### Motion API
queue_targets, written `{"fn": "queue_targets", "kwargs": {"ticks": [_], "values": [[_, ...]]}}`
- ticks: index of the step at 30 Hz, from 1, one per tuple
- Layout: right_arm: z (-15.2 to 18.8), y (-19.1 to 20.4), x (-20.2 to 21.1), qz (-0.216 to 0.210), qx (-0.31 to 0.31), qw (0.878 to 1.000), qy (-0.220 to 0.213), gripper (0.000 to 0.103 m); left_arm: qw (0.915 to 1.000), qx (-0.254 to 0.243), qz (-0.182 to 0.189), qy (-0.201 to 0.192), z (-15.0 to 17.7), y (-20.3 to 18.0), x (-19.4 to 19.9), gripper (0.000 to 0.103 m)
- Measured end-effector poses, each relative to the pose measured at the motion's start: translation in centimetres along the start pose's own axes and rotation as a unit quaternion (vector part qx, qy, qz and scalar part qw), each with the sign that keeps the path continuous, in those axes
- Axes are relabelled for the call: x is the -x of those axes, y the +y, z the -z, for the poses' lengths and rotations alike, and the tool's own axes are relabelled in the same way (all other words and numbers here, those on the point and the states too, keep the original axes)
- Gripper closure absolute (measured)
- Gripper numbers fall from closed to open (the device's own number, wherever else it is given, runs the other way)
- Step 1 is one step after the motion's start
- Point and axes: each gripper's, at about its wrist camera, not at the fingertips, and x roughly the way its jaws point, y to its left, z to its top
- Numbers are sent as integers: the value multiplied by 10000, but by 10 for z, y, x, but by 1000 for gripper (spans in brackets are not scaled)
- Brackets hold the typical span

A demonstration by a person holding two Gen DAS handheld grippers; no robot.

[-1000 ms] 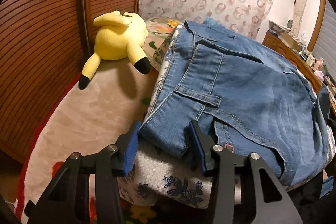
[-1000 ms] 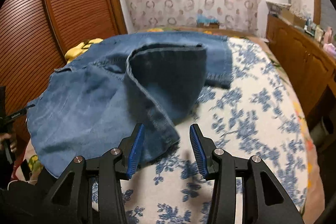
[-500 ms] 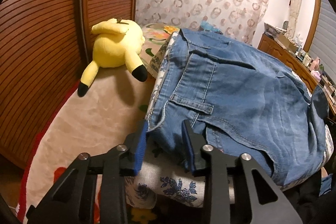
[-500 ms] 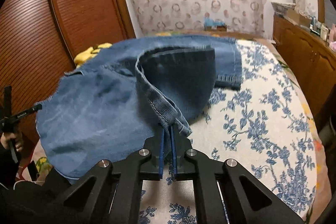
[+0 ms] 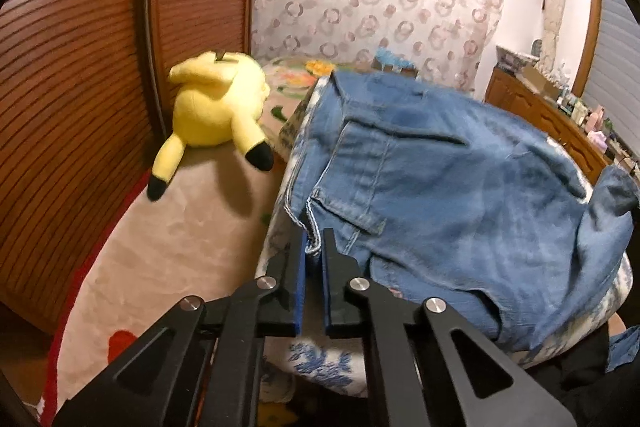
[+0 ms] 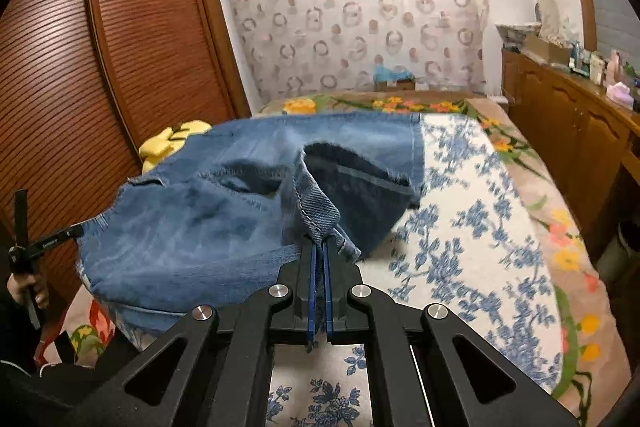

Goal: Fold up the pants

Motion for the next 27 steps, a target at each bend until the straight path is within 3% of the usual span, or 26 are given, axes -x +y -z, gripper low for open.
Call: {"fn": "queue_targets", "kwargs": {"ticks": [9,15,19,27], "values": [[-18,-6,44,124,70,9972,-738,101,9972,-153,142,-717,-46,-17,39,97],[-23,-10,51,272,199,9943,-1015,101,9940,-254,201,-1044,-79,-30,46,97],[-18,-13,36,351,167,9946,-961,101,9925,-397,223,-1132,-92,-44,40,97],[-1,-21,-13,416,-13,9981,-448,101,9946,-557,222,-846,-95,-56,6,97]]}}
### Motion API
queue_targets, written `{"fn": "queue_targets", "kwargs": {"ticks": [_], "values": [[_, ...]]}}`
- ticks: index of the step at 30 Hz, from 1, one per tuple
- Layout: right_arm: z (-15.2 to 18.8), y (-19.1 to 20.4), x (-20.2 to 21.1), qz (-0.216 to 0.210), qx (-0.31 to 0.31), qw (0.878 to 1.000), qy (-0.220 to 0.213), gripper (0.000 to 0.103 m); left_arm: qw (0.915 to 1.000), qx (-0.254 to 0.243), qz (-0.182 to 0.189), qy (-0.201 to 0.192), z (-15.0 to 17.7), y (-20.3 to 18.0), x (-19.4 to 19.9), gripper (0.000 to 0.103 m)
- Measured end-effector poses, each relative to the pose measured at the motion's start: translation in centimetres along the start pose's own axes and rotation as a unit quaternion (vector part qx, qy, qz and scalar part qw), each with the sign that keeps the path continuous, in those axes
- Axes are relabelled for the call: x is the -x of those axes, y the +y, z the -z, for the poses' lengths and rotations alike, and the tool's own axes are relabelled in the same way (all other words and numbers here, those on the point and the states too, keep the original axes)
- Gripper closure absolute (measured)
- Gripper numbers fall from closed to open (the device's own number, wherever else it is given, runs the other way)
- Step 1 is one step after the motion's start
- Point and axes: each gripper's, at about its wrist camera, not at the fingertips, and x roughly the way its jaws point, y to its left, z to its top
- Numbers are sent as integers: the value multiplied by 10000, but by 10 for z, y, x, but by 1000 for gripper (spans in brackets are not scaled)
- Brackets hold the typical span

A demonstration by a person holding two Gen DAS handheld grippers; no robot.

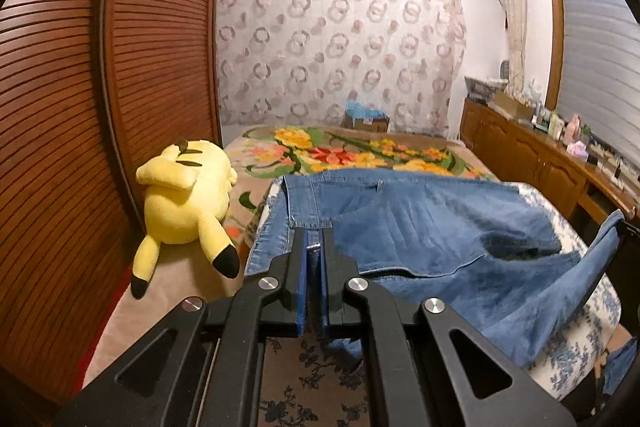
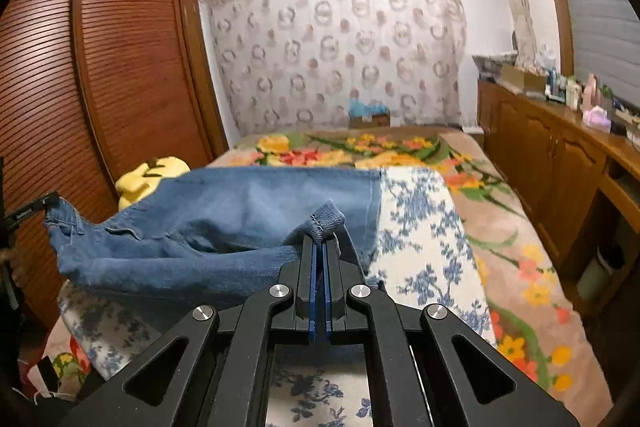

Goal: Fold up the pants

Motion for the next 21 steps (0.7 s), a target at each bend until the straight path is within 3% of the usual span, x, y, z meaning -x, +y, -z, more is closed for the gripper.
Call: {"fn": "queue_targets", "kwargs": {"ticks": [9,15,21], "values": [[-17,-9,-31,14,-154,9996,216,101,9999,50,-35,121,-7,2,-24,97],[-38,-10,-26,58,-123,9998,-152,101,10000,71,29,16,-29,1,-40,97],[-50,-13,-44,123,-92,9996,-226,101,10000,-47,40,-20,-53,-6,-60,97]]}}
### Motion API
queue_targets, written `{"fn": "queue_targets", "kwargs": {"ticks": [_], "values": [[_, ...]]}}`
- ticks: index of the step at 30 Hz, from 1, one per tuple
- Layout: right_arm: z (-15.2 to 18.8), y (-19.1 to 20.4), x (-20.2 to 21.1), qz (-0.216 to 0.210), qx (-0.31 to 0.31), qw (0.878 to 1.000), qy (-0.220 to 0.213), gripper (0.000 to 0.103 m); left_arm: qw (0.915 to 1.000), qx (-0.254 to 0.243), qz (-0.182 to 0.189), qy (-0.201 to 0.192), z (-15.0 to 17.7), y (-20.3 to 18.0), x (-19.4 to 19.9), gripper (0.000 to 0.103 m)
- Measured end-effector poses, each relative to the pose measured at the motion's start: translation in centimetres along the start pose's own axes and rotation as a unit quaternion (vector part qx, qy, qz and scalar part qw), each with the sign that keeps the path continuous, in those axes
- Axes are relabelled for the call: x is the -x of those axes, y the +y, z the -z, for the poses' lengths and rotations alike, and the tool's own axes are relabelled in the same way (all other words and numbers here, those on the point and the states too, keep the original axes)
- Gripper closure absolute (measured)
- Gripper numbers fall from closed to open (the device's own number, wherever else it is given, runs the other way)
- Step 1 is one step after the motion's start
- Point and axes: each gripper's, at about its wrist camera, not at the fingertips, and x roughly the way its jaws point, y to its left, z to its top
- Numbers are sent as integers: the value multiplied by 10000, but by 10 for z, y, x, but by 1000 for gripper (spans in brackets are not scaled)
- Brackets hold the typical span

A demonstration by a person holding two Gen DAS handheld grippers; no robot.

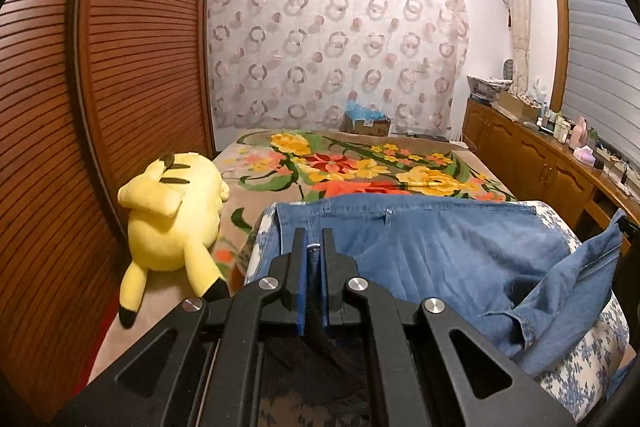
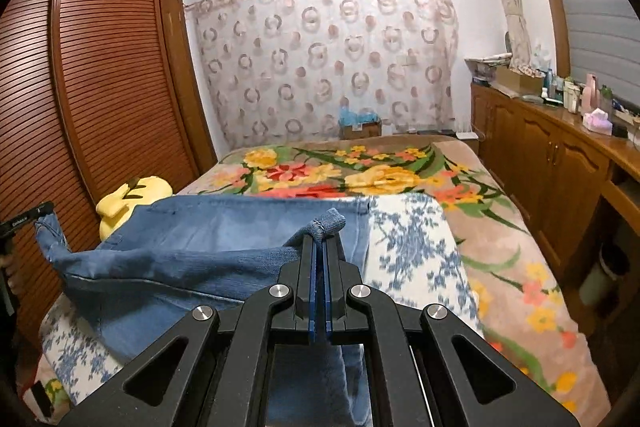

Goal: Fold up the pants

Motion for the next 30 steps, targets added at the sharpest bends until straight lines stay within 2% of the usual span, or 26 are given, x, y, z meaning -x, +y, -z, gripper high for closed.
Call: {"fn": "queue_targets", "kwargs": {"ticks": [9,17,30], "values": [[-17,-5,-20,73,215,9996,-188,101,9997,-154,-10,-205,-36,-7,-21,97],[-12,-5,-54,177,397,9990,-90,101,9995,-328,-38,-33,-48,-13,-59,97],[-43,-10,-89,256,595,9979,-59,101,9988,-433,-213,43,-85,-7,-120,97]]}}
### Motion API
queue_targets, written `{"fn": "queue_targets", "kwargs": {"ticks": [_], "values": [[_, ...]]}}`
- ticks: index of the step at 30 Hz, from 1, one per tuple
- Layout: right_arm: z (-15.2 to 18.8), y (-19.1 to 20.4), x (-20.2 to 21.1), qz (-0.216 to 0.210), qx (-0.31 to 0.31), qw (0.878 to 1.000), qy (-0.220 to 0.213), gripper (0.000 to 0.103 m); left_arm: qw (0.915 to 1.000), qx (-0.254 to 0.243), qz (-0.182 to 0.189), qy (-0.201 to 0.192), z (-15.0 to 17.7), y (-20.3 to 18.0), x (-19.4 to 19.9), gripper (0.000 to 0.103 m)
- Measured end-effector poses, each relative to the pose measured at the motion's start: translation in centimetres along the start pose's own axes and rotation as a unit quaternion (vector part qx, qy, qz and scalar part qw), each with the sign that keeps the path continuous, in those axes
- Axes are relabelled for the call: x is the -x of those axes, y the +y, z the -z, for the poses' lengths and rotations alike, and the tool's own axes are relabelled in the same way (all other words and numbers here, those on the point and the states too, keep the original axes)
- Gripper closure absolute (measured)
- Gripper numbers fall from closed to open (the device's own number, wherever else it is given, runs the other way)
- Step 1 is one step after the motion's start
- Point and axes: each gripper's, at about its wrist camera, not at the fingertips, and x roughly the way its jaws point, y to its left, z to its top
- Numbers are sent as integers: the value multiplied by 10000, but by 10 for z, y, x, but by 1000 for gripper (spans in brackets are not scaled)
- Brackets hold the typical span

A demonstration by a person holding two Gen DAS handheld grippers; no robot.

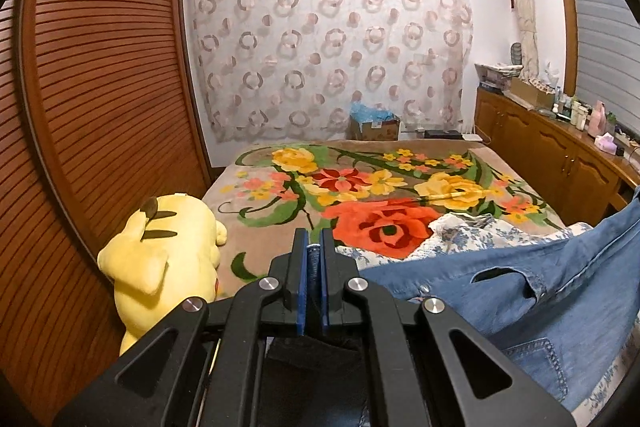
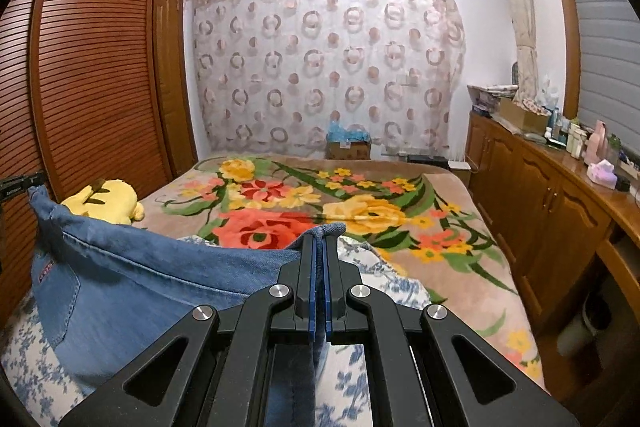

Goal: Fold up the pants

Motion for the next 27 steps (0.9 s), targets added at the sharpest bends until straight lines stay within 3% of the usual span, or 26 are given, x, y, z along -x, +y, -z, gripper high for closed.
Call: {"fn": "queue_targets", "kwargs": {"ticks": [9,16,20,22,24,26,27], "values": [[-12,6,-32,90,159,9995,241,101,9998,42,-123,173,-12,0,-46,97],[-7,7,-67,213,246,9963,790,101,9985,68,-148,525,2,-2,-73,97],[-11,10,-71,287,283,9945,967,101,9978,141,-143,628,7,0,-69,88],[-19,10,-67,230,218,9945,1001,100,9978,176,-70,639,7,2,-64,74],[-30,9,-67,184,153,9943,1043,90,9980,219,26,593,9,3,-57,45],[-35,8,-60,309,145,9942,1022,71,9984,276,122,477,12,1,-46,27],[-35,7,-58,284,122,9945,999,71,9984,278,168,455,14,-1,-43,23]]}}
